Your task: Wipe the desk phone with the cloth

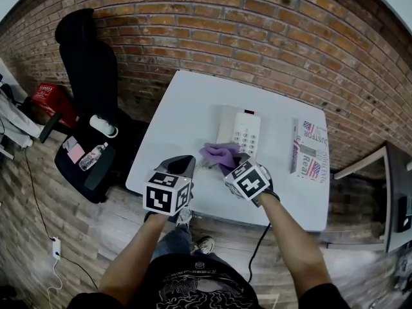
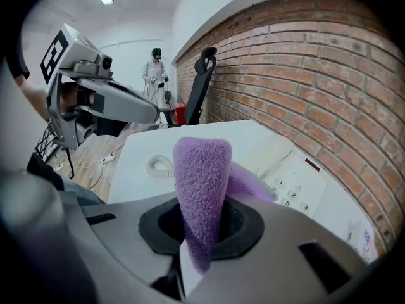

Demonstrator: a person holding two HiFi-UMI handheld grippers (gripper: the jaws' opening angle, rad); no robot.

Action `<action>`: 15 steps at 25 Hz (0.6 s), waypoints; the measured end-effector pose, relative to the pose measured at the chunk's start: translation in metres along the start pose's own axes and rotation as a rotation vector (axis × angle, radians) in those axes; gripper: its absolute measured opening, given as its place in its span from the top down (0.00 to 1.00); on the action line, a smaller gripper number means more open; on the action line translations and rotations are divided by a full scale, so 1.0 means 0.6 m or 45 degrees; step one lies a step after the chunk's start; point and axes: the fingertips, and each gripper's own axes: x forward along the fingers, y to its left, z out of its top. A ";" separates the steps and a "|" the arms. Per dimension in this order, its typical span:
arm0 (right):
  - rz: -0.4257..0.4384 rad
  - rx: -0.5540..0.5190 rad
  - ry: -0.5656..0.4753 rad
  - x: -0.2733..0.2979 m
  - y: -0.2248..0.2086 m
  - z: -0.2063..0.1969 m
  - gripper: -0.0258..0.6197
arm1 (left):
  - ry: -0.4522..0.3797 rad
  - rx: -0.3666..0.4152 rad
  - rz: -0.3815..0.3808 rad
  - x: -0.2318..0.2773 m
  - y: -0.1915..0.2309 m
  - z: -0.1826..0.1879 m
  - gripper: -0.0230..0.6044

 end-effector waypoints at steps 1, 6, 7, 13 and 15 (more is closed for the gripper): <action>0.002 -0.002 0.002 -0.001 0.002 -0.001 0.89 | 0.000 0.001 -0.001 -0.001 0.000 0.000 0.96; -0.013 -0.010 -0.006 -0.016 -0.001 -0.002 0.89 | 0.002 0.011 -0.008 0.000 -0.004 0.003 0.96; -0.021 -0.014 -0.012 -0.021 -0.004 0.001 0.89 | 0.001 0.015 -0.011 0.001 -0.004 0.005 0.96; -0.103 -0.058 -0.066 -0.064 -0.044 0.036 0.89 | -0.007 0.042 -0.035 0.015 -0.007 0.026 0.96; -0.132 -0.062 -0.086 -0.077 -0.063 0.051 0.89 | -0.009 0.052 -0.046 0.023 -0.007 0.036 0.96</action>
